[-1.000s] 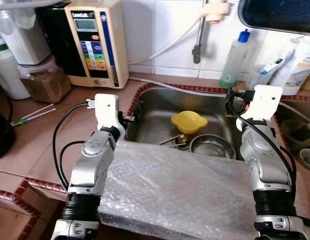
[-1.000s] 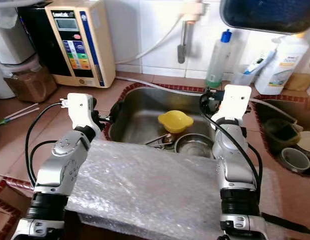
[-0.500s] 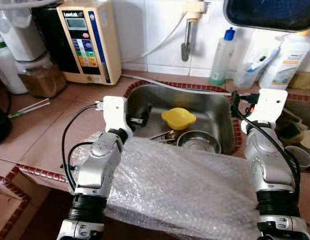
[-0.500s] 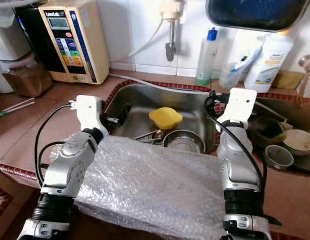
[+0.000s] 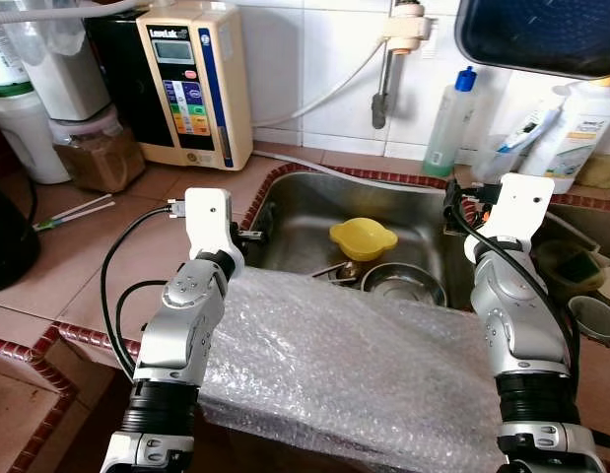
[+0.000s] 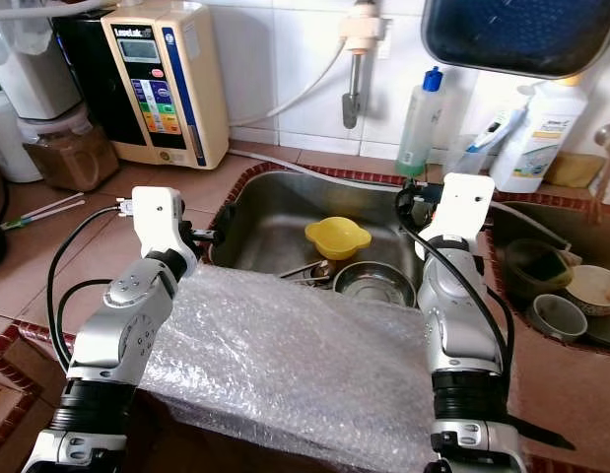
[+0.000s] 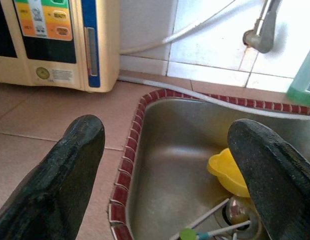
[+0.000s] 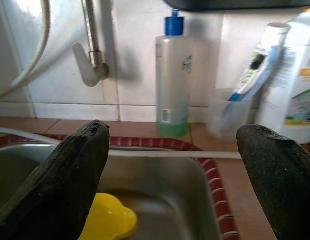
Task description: Kitchen organization
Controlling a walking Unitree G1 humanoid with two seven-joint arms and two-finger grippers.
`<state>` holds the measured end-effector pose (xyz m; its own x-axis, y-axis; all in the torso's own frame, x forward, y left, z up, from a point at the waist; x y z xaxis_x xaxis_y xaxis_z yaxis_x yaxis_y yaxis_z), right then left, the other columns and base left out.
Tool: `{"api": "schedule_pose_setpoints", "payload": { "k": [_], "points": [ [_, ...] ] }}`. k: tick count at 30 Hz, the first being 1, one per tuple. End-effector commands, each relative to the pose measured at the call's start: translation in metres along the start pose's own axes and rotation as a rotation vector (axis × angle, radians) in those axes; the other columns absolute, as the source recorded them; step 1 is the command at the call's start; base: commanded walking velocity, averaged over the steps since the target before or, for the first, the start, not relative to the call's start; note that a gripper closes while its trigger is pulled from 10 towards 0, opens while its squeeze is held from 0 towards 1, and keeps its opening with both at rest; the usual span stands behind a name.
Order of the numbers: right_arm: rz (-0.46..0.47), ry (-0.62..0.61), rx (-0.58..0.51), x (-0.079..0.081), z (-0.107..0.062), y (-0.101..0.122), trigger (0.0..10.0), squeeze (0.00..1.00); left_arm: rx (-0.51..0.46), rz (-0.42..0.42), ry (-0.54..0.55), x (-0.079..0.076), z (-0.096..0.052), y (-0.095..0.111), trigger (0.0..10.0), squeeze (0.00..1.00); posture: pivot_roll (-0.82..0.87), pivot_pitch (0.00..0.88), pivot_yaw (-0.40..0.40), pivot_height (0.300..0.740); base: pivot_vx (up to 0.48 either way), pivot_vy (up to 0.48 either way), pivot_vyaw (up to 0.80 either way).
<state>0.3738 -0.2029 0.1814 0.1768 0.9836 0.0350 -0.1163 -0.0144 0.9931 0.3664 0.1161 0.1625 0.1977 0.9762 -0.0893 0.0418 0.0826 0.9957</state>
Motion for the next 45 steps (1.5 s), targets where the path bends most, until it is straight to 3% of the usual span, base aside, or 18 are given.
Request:
{"api": "schedule_pose_setpoints", "payload": {
  "k": [1,10,45],
  "points": [
    [0.011,0.004,-0.019,0.001,0.001,0.007,10.0,0.0,-0.005,0.011,-0.01,-0.002,0.002,0.005,10.0,0.0,-0.06,0.006,0.047,0.74,0.0,0.0,0.0],
    [0.0,0.019,-0.028,-0.001,0.002,0.009,10.0,0.0,-0.005,0.011,-0.006,-0.002,0.003,0.006,10.0,0.0,-0.06,0.006,0.041,0.74,0.0,0.0,0.0],
    [-0.003,0.017,-0.041,-0.004,0.004,0.016,10.0,0.0,0.003,0.008,0.0,-0.002,0.007,0.004,10.0,0.0,-0.08,0.0,0.032,0.74,-0.285,0.0,0.0]
  ]
}}
Point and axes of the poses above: a point about 5 cm out from each wrist's last joint towards the gripper, its own z axis pointing out of the wrist towards the gripper, its own y axis along the axis of the wrist's last joint, x = y × z, the point moved 3 cm from there along z, pointing out of the wrist towards the gripper, and after that the axes turned 1 degree about z, right-handed, at the moved point
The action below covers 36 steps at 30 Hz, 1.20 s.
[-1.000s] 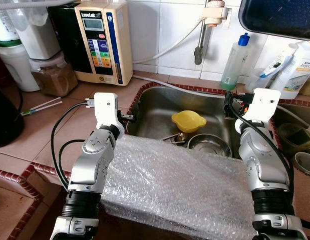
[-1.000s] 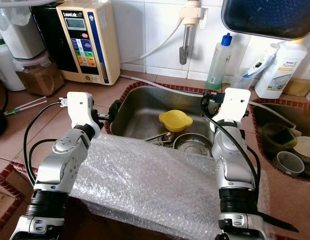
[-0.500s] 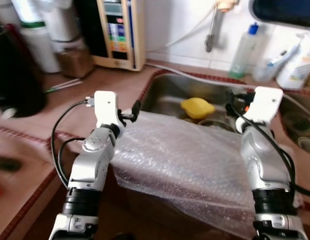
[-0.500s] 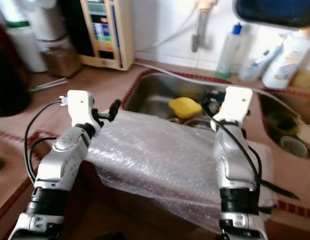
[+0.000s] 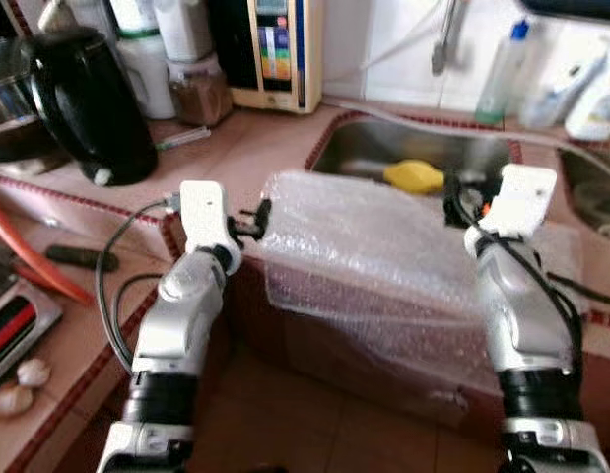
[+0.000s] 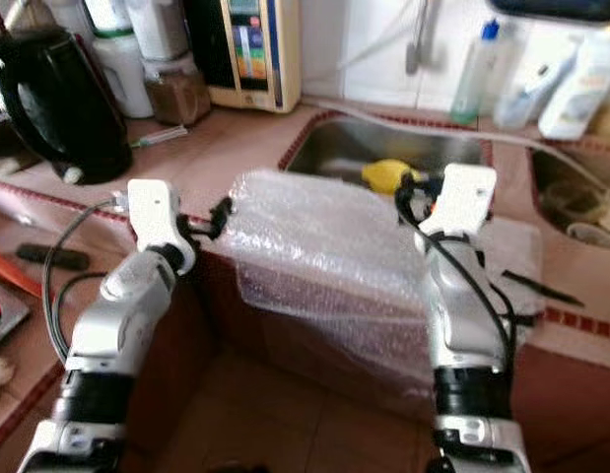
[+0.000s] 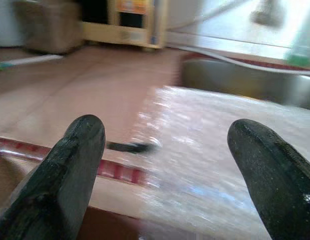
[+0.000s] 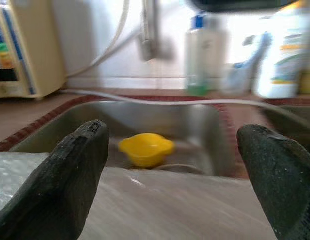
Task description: Kitchen organization
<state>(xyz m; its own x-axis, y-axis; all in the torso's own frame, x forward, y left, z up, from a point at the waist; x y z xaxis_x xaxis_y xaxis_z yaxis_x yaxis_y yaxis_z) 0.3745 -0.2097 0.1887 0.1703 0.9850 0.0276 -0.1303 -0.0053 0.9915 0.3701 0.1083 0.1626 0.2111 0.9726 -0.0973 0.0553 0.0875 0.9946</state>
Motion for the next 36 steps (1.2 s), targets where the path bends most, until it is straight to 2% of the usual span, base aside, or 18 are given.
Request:
{"api": "schedule_pose_setpoints", "payload": {
  "k": [1,15,18,22,34,36],
  "points": [
    [0.003,0.009,-0.025,0.003,0.001,0.008,10.0,0.0,-0.009,0.016,0.014,0.005,0.001,0.004,10.0,0.0,-0.08,0.0,0.032,0.74,-0.266,0.0,0.0],
    [-0.014,0.032,-0.025,0.004,0.002,0.009,10.0,0.0,-0.011,0.013,0.007,0.001,0.0,0.002,10.0,0.0,-0.08,0.0,0.018,0.74,-0.26,0.0,0.0],
    [0.005,0.063,-0.027,0.014,0.0,0.008,10.0,0.0,-0.016,-0.001,-0.001,0.005,-0.003,-0.002,10.0,0.0,-0.08,0.0,0.021,0.74,0.0,0.0,0.0],
    [0.006,0.071,-0.028,0.018,-0.004,0.006,10.0,0.0,-0.019,0.003,-0.027,0.003,-0.004,-0.004,10.0,0.0,-0.08,0.0,0.021,0.74,0.0,0.0,0.0],
    [0.016,0.06,-0.016,0.015,-0.006,0.004,10.0,0.0,-0.017,-0.013,-0.078,-0.004,-0.004,-0.007,10.0,0.0,-0.09,0.0,0.032,0.74,0.0,0.0,-0.11],
    [0.011,0.058,-0.008,0.015,-0.006,0.003,10.0,0.0,-0.014,-0.016,-0.08,-0.004,-0.005,-0.009,10.0,0.0,-0.09,0.0,0.032,0.74,0.0,0.0,-0.8]
  ]
}}
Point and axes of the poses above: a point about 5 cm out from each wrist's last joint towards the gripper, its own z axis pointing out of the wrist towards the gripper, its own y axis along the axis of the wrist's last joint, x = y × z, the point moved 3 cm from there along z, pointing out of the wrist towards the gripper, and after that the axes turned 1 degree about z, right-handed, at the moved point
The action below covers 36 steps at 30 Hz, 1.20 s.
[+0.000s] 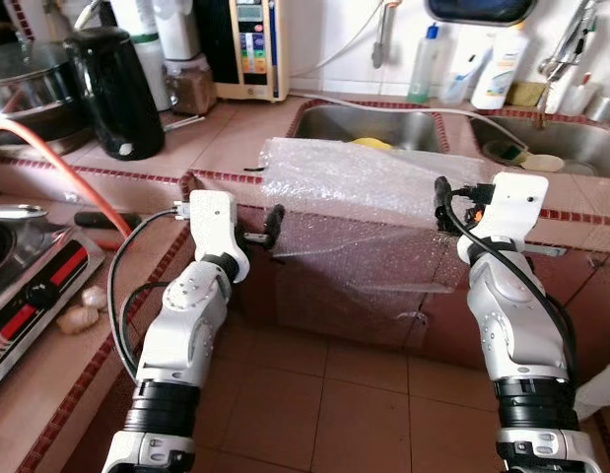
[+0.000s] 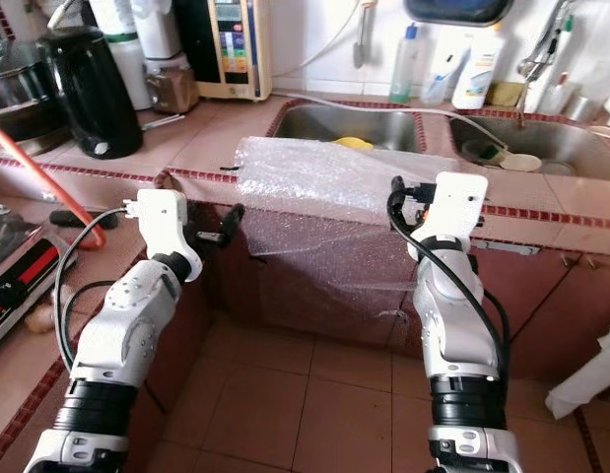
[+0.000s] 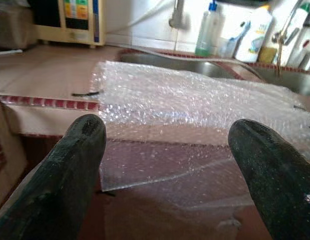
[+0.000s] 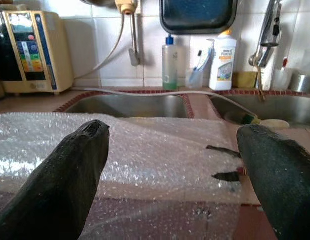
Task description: Kitchen organization
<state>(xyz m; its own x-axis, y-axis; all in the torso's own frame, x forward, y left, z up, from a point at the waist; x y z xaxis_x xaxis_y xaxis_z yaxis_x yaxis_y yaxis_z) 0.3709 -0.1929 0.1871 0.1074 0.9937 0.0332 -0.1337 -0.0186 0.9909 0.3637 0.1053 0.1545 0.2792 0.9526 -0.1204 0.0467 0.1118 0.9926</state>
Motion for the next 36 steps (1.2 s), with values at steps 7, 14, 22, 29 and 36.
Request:
{"api": "schedule_pose_setpoints", "payload": {
  "k": [7,14,22,29,36],
  "points": [
    [-0.003,-0.004,-0.006,-0.0018,0.0018,0.0048,10.0,0.0,0.003,0.002,-0.017,-0.0013,0.0013,-0.0017,10.0,0.0,-0.1,0.0,0.028,0.74,0.0,-0.38,-0.8],
    [0.006,0.0,-0.011,-0.0006,0.0023,0.0056,10.0,0.0,0.005,-0.001,-0.021,-0.0017,0.0015,-0.0028,10.0,0.0,-0.09,0.0,0.029,0.74,0.0,-0.406,-0.43],
    [0.012,0.005,-0.013,0.0015,0.0021,0.0052,10.0,0.0,0.009,0.003,-0.019,-0.0004,0.0005,-0.0041,10.0,0.0,-0.09,0.001,0.031,0.74,0.0,-0.392,0.0],
    [0.013,0.003,-0.008,0.0011,0.0013,0.0029,10.0,0.0,0.018,0.009,-0.023,-0.0009,0.0005,-0.0068,10.0,0.0,-0.09,0.003,0.035,0.74,0.0,-0.327,0.0],
    [0.015,0.003,-0.006,0.0023,0.0001,0.0018,10.0,0.0,0.021,0.012,-0.027,-0.0007,0.0004,-0.0073,10.0,0.0,-0.09,0.004,0.04,0.74,0.0,-0.304,0.0]
  ]
}}
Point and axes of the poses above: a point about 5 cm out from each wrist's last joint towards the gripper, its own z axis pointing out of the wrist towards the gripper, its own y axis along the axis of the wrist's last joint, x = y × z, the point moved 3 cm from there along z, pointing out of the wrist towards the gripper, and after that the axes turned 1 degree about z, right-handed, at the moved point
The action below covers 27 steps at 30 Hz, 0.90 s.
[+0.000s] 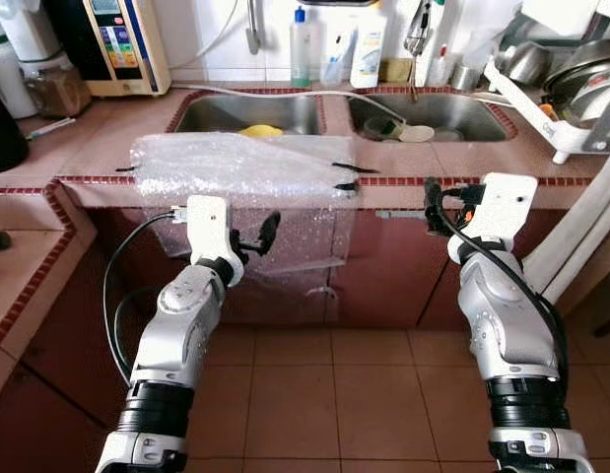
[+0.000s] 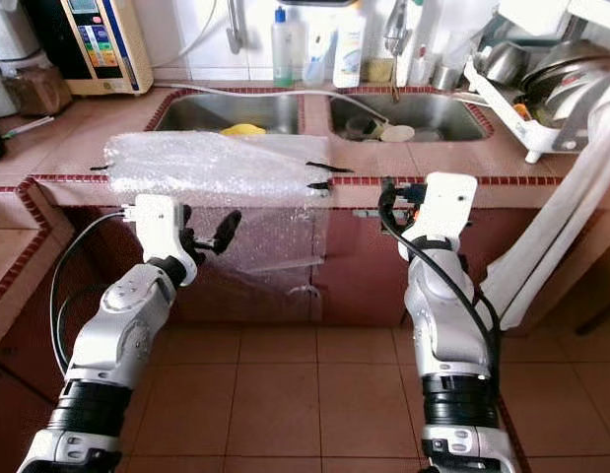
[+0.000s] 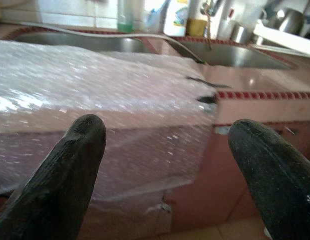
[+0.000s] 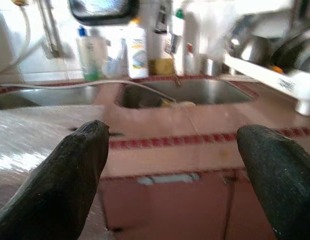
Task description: Kitchen organization
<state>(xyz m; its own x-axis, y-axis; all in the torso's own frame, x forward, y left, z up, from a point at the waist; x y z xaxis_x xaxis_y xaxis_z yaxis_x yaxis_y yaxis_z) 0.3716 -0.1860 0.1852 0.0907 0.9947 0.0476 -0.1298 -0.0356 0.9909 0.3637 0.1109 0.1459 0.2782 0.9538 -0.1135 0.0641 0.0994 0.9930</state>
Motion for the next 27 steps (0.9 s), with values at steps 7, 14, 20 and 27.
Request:
{"api": "schedule_pose_setpoints", "payload": {
  "k": [7,14,20,27],
  "points": [
    [-0.003,-0.018,0.01,-0.005,-0.002,-0.005,10.0,0.0,0.034,0.012,0.011,0.003,0.001,-0.012,10.0,0.0,-0.09,0.003,0.039,0.74,0.0,-0.085,0.0],
    [-0.008,0.005,0.065,0.0,-0.005,-0.023,10.0,0.0,0.135,0.063,0.082,0.027,-0.003,-0.041,10.0,0.0,-0.07,0.002,0.024,0.74,0.0,0.0,-0.75],
    [-0.024,0.037,0.109,0.009,-0.005,-0.043,10.0,0.0,0.244,0.087,0.15,0.05,-0.014,-0.075,10.0,0.0,-0.07,0.0,0.023,0.74,0.0,0.0,-0.8],
    [-0.084,0.077,0.235,0.011,-0.011,-0.089,10.0,0.0,0.384,0.159,0.224,0.073,-0.03,-0.114,10.0,0.0,-0.07,0.0,0.04,0.74,0.0,0.0,-0.24]
  ]
}}
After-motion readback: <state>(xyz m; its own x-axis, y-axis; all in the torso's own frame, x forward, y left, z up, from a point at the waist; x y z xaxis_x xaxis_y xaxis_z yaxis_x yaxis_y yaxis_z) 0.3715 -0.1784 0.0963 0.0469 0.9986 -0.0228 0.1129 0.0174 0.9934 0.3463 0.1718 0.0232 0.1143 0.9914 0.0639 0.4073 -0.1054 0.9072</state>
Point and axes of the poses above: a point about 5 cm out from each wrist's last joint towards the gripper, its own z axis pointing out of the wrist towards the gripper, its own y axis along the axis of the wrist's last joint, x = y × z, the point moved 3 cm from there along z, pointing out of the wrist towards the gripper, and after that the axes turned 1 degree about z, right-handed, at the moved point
